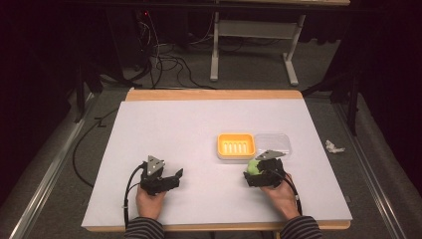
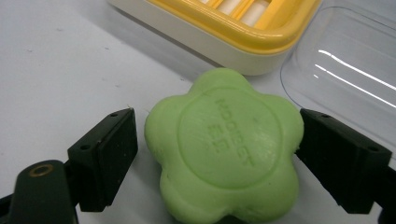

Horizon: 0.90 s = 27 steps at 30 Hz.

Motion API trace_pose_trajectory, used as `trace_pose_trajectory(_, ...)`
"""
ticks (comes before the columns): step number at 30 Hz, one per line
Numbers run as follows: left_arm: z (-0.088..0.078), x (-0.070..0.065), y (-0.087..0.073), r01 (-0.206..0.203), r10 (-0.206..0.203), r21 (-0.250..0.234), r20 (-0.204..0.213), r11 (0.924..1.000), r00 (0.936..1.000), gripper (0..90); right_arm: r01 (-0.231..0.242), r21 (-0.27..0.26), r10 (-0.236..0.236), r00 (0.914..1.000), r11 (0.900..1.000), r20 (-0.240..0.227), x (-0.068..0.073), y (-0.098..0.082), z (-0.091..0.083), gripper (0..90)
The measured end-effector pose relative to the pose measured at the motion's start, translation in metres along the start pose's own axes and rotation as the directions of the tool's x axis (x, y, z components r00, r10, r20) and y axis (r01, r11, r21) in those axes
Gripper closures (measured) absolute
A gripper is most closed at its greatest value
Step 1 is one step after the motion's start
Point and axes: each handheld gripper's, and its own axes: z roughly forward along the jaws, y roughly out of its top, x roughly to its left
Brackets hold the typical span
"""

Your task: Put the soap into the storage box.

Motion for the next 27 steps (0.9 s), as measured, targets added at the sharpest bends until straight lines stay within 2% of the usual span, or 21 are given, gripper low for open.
trace_pose_trajectory(2, -0.0003, 0.0001, -0.0001, -0.004, 0.004, 0.001, 0.001, 1.0000, 1.0000, 21.1, 0.012, 0.007, -0.012, 0.9999, 1.000, 0.000, 0.0006, 0.0014, 0.0020, 15.0)
trace_pose_trajectory(12, -0.0005, 0.0000, 0.0001, -0.001, 0.001, 0.000, 0.003, 1.0000, 1.0000, 21.0, -0.006, 0.018, 0.006, 0.9998, 1.000, -0.018, -0.0012, 0.0031, 0.0049, 19.2)
trace_pose_trajectory(13, -0.0004, 0.0000, 0.0001, 0.000, 0.000, 0.000, 0.003, 1.0000, 1.0000, 21.0, -0.009, 0.013, 0.009, 0.9999, 1.000, -0.013, -0.0019, 0.0028, 0.0042, 23.3)
trace_pose_trajectory(15, -0.0004, 0.0001, 0.0002, 0.001, -0.001, 0.001, 0.003, 1.0000, 1.0000, 21.0, -0.014, 0.009, 0.014, 0.9998, 1.000, -0.017, -0.0037, 0.0024, 0.0034, 24.3)
trace_pose_trajectory(27, -0.0001, 0.0002, 0.0003, 0.005, -0.005, 0.002, 0.003, 1.0000, 1.0000, 21.0, 0.024, -0.034, -0.024, 0.9996, 0.999, -0.013, -0.0031, -0.0021, -0.0028, 24.8)
